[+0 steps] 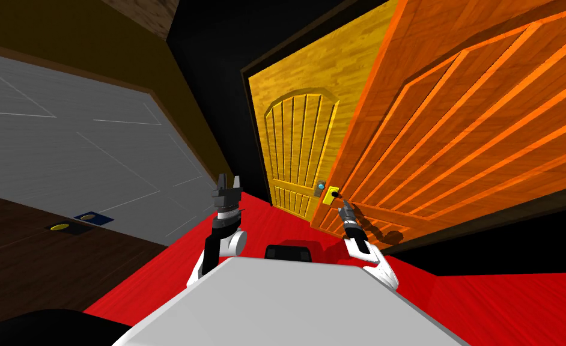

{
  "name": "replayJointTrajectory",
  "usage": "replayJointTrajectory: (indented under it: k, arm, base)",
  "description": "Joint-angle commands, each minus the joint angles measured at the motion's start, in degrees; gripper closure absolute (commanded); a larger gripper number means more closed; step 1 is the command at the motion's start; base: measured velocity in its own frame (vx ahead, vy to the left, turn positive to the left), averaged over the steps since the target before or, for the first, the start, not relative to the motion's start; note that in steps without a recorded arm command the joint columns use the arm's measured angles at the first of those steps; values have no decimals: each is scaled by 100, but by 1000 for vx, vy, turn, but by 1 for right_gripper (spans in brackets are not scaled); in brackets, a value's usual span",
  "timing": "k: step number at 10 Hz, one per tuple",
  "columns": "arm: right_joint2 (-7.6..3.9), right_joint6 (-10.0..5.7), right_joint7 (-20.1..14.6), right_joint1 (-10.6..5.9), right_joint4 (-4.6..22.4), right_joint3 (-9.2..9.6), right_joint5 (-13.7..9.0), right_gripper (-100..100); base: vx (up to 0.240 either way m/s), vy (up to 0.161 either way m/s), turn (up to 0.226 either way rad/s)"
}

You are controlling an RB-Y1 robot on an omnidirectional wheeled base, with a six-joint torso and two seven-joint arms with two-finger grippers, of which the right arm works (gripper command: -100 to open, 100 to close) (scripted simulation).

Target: Pull the door open

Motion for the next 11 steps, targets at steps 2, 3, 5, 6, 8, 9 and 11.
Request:
replayJointTrajectory:
  k: [2,3,5,6,8,9,11]
  arm:
    - [-7,-10,-26,-7,-14,57,7,-100]
    - [-49,-5,7,71,75,-90,-26,-100]
    - [-76,-7,55,98,164,-212,-56,-100]
    - [-76,-14,72,82,188,-230,-63,-100]
    - [-59,-31,94,16,206,-210,-66,-100]
    - [-42,-44,102,-40,204,-173,-63,-100]
    - [-9,-67,110,-138,187,-95,-54,-100]
  base:
    - [-128,57,34]
    - [-17,-101,-208]
    - [64,-181,-105]
    - [152,-139,-20]
    - [161,-53,48]
    - [195,2,100]
    - [199,34,107]
